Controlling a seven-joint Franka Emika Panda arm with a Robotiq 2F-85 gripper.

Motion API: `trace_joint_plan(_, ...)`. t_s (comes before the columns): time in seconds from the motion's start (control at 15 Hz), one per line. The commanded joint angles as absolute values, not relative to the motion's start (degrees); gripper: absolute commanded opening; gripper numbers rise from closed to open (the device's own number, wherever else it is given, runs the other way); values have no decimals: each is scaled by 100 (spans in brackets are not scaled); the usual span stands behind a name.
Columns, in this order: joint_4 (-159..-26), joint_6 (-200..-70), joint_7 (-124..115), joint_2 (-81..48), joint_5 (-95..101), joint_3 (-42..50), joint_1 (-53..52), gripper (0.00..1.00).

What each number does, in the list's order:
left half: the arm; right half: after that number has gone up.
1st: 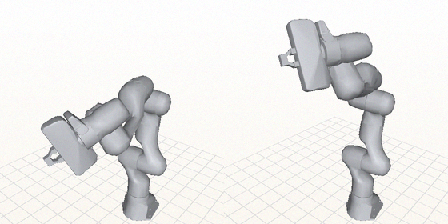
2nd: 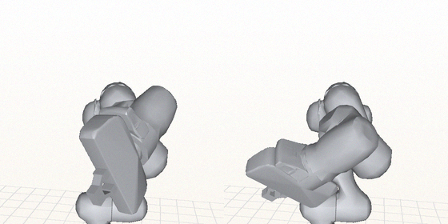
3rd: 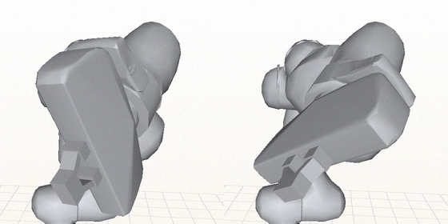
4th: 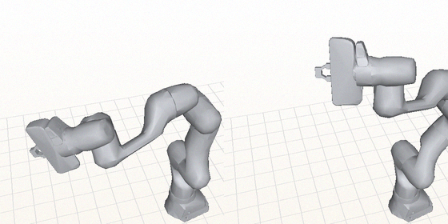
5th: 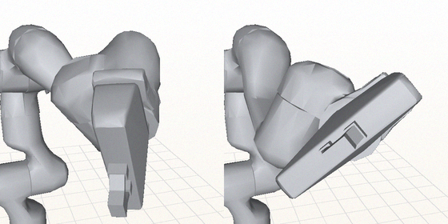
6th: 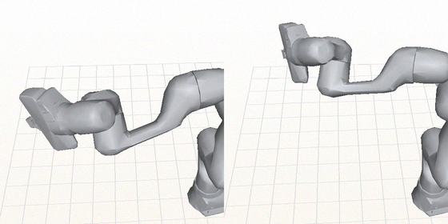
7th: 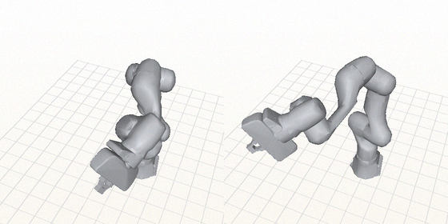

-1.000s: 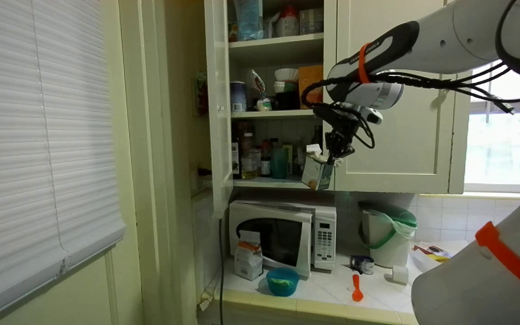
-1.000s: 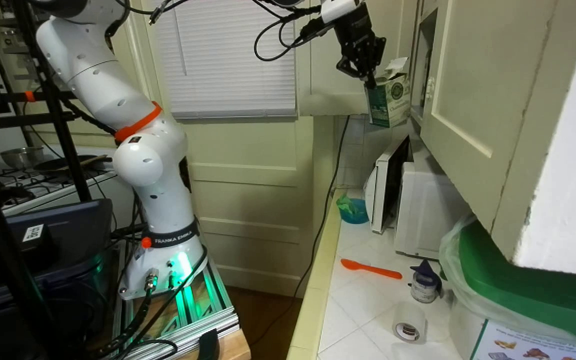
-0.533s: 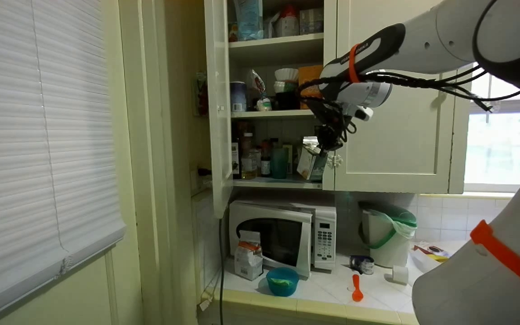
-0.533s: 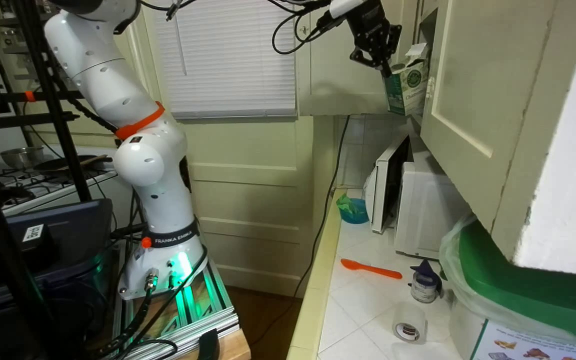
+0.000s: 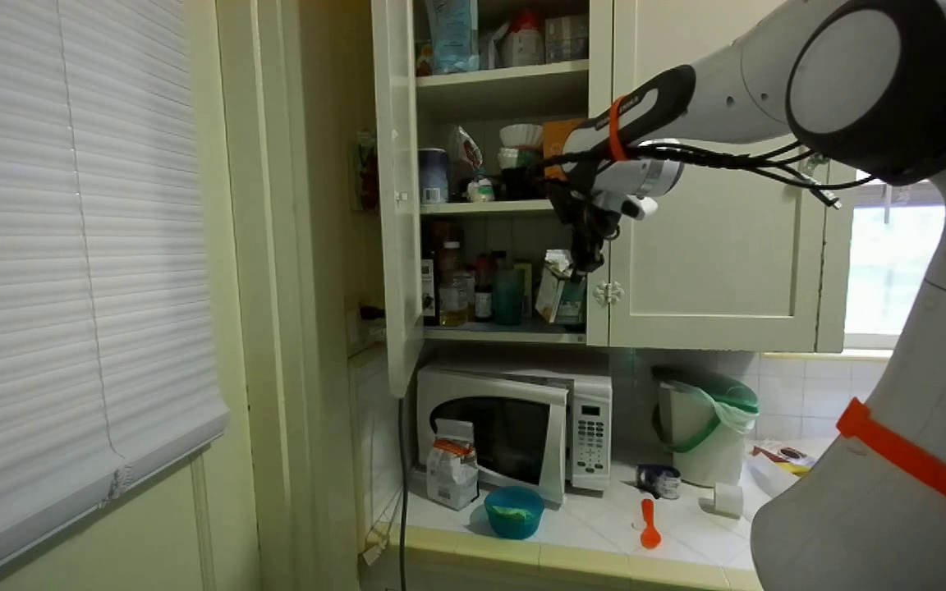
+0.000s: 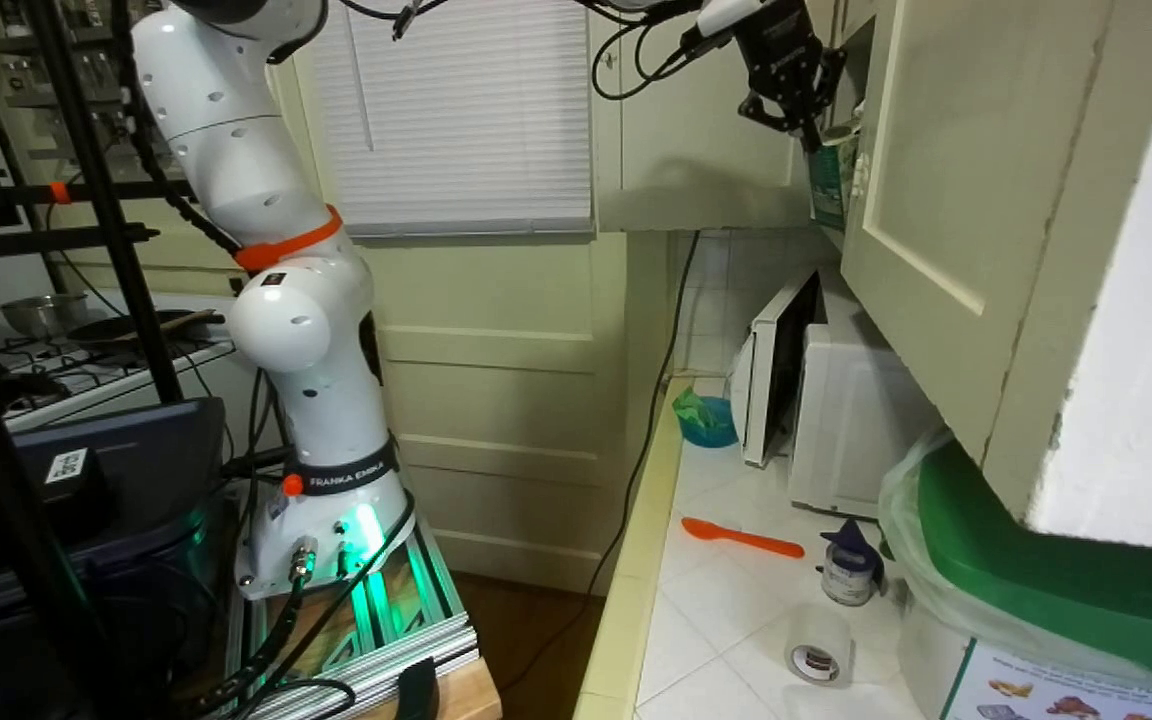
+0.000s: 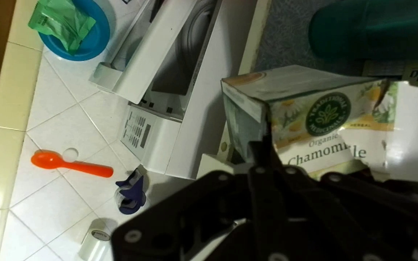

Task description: Pick up the green box and put it inside the bottom shelf of the cabinet

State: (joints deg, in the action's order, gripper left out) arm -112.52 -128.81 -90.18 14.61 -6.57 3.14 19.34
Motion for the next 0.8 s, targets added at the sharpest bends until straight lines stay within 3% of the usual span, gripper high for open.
trace_joint_plan(0.0, -10784, -12663, -9709, 1086, -267, 401, 1795, 0)
trace_joint_plan(0.47, -10285, -12379, -10148, 614, 53, 535, 1555, 0)
trace_joint_plan(0.53, -10226, -12321, -10165, 570, 76, 555, 1532, 25)
trace_joint_plan(0.6, -10169, -12269, -10201, 526, 114, 573, 1511, 27)
trace_joint_plan(0.73, -10124, -12254, -10178, 498, 118, 619, 1458, 41)
